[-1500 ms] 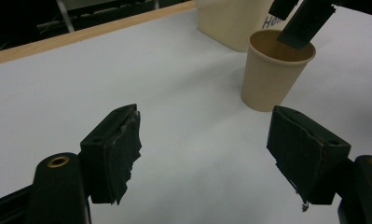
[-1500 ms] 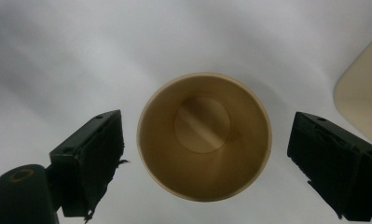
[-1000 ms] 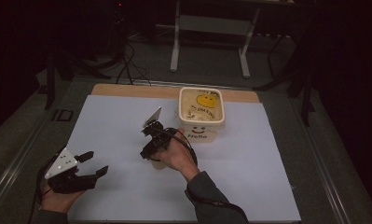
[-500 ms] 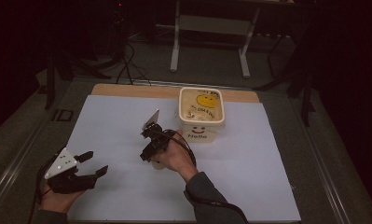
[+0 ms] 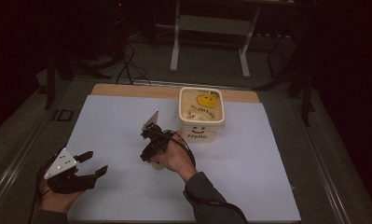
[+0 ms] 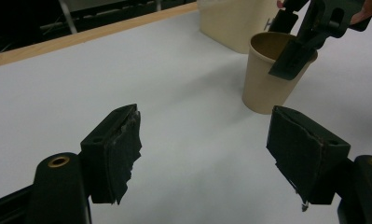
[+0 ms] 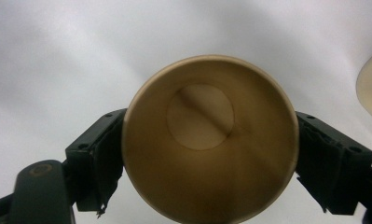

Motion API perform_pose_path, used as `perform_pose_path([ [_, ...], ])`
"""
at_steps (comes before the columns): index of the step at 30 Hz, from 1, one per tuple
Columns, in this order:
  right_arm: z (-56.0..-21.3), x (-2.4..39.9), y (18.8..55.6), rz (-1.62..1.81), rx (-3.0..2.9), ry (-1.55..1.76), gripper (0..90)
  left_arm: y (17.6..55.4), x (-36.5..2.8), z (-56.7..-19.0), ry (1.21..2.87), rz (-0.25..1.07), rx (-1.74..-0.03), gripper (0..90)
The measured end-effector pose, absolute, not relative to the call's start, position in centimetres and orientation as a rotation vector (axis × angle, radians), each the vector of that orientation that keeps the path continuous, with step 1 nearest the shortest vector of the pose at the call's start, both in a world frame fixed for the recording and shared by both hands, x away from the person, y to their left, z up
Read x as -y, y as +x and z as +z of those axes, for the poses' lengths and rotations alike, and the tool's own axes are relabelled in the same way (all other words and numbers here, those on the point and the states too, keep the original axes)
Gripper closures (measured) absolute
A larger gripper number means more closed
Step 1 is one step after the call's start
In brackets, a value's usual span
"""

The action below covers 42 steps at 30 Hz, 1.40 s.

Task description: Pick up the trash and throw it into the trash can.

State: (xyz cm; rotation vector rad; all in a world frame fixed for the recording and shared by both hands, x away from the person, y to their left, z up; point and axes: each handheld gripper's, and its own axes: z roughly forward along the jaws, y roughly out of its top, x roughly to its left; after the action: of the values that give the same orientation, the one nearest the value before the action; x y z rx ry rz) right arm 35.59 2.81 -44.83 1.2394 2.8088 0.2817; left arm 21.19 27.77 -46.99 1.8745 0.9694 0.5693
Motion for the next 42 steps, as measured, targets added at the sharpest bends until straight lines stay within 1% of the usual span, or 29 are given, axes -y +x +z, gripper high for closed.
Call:
perform_pose_path([
  [42, -40.7, -2.5, 35.7, 0.313, -2.829, 1.172, 17.7, 21.2, -27.8, -47.0, 1.876, 0.564, -0.973, 25.9],
])
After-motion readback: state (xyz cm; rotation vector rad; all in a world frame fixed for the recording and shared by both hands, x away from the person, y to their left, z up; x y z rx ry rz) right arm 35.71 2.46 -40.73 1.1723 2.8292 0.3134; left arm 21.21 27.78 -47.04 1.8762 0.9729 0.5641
